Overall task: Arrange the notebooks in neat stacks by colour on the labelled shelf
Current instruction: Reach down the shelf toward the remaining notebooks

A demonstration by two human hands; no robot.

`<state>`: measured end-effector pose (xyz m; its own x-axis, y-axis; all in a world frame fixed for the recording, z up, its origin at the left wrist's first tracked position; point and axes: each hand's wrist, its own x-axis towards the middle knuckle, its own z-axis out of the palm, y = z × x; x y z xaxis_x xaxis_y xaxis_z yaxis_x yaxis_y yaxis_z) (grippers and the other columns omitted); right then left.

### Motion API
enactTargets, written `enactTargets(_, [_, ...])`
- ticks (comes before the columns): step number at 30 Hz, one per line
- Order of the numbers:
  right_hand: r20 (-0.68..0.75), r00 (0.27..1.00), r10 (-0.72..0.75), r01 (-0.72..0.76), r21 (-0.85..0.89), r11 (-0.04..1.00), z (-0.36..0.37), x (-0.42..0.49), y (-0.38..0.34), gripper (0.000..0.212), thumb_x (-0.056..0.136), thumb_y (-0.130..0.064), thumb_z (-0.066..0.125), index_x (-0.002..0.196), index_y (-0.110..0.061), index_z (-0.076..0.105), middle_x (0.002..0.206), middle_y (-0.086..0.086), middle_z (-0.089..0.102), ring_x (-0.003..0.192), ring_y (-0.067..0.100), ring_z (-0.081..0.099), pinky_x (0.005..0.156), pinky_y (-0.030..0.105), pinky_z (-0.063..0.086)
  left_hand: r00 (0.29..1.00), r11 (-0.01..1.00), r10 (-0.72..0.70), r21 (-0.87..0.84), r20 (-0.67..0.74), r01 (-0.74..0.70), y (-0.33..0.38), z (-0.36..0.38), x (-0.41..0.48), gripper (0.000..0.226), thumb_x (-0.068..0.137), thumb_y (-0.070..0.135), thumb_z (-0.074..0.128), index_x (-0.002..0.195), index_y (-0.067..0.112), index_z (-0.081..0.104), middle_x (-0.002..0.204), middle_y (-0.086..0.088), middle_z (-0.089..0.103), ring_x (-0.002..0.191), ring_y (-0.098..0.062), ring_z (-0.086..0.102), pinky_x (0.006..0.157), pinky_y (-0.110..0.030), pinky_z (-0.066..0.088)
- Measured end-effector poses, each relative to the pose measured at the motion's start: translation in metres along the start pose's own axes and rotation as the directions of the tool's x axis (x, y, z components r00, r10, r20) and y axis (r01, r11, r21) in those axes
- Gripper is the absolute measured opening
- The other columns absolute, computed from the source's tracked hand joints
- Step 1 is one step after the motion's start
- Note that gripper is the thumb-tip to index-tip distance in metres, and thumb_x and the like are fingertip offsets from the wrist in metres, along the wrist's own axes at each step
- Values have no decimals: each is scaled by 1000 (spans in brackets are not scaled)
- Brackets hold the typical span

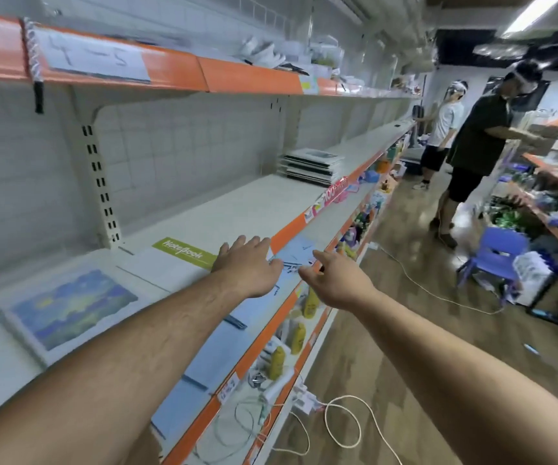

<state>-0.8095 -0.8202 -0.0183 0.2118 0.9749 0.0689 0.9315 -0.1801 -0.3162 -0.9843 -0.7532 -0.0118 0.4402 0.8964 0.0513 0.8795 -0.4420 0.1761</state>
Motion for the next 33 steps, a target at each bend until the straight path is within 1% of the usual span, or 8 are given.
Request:
enactTargets(5, [-44,995,85,-84,18,996,-7,48,32,72,97,-62,42,153,-17,36,156,5,41,140,26,41,110,39,39,995,996,94,3,24,-94,23,6,65,64,103,50,21,158,20,16,166,2,15,153,-23,6,123,-47,7])
enactTargets(9, [-39,992,122,-121,28,992,-8,79,61,67,95,-64,42,141,-17,50,153,2,45,139,25,42,108,38,40,990,991,132,11,46,-133,43,13,110,64,102,51,21,158,21,15,166,2,15,153,-24,7,122,-48,9])
enactTargets(13, [-55,991,119,-116,48,992,-16,115,94,70,96,-61,42,152,-20,37,155,2,42,144,24,36,113,39,37,987,988,152,-7,52,-152,67,21,155,64,102,50,21,160,24,12,166,4,14,153,-23,6,123,-47,8])
enactTargets(17, [-34,996,86,-83,65,994,-24,159,134,71,96,-60,44,154,-21,34,157,3,38,144,25,37,114,42,36,992,993,114,5,55,-114,93,29,201,64,103,50,22,160,23,14,166,3,13,153,-22,6,123,-46,7])
enactTargets(24, [12,1000,-29,28,64,998,-61,236,211,70,98,-58,44,155,-20,31,160,3,32,145,24,34,117,41,32,1000,1000,-2,3,-1,2,153,40,285,62,101,48,23,158,23,20,163,3,23,151,-23,12,121,-47,12])
enactTargets(28, [27,994,-104,102,43,994,-86,272,250,67,100,-54,44,155,-16,32,159,4,33,141,23,39,115,35,33,999,999,-43,-13,-24,43,191,47,327,62,100,48,23,157,23,22,162,1,26,150,-24,16,120,-47,16])
enactTargets(30, [30,992,-120,119,48,992,-94,289,268,67,100,-54,44,154,-16,32,159,3,35,141,23,40,114,35,34,998,999,-53,-7,-18,53,204,52,345,63,98,49,21,155,23,24,160,1,30,148,-24,20,118,-49,19])
enactTargets(33, [38,990,-135,132,67,989,-98,313,289,66,100,-55,44,154,-19,33,158,1,36,141,22,39,113,38,36,997,997,-77,7,-4,77,217,58,371,64,98,51,22,156,24,23,162,2,28,148,-24,20,119,-49,19])
